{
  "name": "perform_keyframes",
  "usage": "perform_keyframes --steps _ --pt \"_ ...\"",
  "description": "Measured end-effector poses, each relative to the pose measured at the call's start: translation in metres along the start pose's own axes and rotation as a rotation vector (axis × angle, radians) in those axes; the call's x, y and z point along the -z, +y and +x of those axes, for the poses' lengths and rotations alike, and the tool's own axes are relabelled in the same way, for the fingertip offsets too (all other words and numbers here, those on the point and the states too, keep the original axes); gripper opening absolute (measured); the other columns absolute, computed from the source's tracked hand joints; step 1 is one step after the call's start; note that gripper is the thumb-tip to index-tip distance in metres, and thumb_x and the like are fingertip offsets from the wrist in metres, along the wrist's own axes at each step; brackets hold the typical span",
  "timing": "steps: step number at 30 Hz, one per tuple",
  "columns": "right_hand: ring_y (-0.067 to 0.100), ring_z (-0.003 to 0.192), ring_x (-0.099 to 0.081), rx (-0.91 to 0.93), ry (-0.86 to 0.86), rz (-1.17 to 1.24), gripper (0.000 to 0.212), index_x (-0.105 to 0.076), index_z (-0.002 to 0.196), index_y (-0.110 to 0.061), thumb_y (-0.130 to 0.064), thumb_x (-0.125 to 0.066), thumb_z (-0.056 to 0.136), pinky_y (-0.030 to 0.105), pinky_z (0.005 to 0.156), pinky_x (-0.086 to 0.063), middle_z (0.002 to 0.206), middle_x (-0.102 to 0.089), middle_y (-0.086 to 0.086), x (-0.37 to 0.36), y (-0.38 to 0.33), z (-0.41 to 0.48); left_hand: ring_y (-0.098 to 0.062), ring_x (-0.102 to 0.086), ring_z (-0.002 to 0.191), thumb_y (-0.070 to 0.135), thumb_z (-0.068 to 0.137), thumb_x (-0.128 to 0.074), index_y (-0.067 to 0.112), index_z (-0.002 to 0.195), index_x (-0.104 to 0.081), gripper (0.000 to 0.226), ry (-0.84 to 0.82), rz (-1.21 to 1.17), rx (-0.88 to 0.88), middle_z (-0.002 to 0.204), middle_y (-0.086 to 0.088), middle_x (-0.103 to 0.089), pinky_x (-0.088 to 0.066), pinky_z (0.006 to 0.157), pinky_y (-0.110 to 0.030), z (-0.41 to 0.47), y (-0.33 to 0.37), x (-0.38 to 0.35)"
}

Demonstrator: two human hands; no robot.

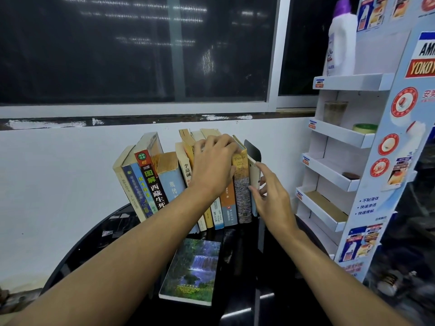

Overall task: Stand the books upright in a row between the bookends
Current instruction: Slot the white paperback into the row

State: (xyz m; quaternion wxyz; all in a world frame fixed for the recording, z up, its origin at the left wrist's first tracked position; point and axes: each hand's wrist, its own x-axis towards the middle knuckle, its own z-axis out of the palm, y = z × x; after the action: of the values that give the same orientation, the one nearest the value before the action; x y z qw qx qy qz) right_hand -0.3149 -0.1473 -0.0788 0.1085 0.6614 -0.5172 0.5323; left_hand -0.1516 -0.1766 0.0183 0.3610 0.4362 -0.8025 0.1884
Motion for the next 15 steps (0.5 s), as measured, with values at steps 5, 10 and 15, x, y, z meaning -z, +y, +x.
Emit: perform_keyframes --steps 5,10,15 --pt "-0.016 0.079 -0.056 -0.02 -0.036 0.054 0.059 -0.049 0.143 -0.014 -0.011 -0.074 0.089 -0.004 0.072 -0.039 0.106 -0.051 -0.008 -0.003 0.009 -0.006 -0.02 -0.047 0.122 0.025 0.081 -0.078 0.03 0.118 -0.066 0.039 -0.005 0.001 0.001 0.125 0.01 -0.057 -0.029 0.101 -0.039 0.0 0.0 -0.001" --pt "-0.009 0.078 -0.057 -0.031 -0.081 0.047 0.059 -0.049 0.142 -0.016 -0.015 -0.075 0.089 -0.005 0.072 -0.037 0.098 -0.05 -0.01 -0.007 0.02 -0.011 -0.02 -0.046 0.122 0.025 0.082 -0.078 0.03 0.118 -0.065 0.039 -0.009 -0.006 0.004 0.125 0.01 -0.057 -0.028 0.102 -0.038 0.001 0.001 -0.001" --pt "-0.002 0.073 -0.058 -0.071 -0.132 0.034 0.062 -0.046 0.144 -0.025 -0.02 -0.074 0.089 -0.003 0.07 -0.039 0.091 -0.051 -0.01 -0.007 0.03 -0.016 -0.02 -0.046 0.122 0.024 0.081 -0.078 0.03 0.117 -0.065 0.039 -0.008 -0.016 0.007 0.126 0.01 -0.057 -0.027 0.102 -0.038 0.0 0.001 0.0"
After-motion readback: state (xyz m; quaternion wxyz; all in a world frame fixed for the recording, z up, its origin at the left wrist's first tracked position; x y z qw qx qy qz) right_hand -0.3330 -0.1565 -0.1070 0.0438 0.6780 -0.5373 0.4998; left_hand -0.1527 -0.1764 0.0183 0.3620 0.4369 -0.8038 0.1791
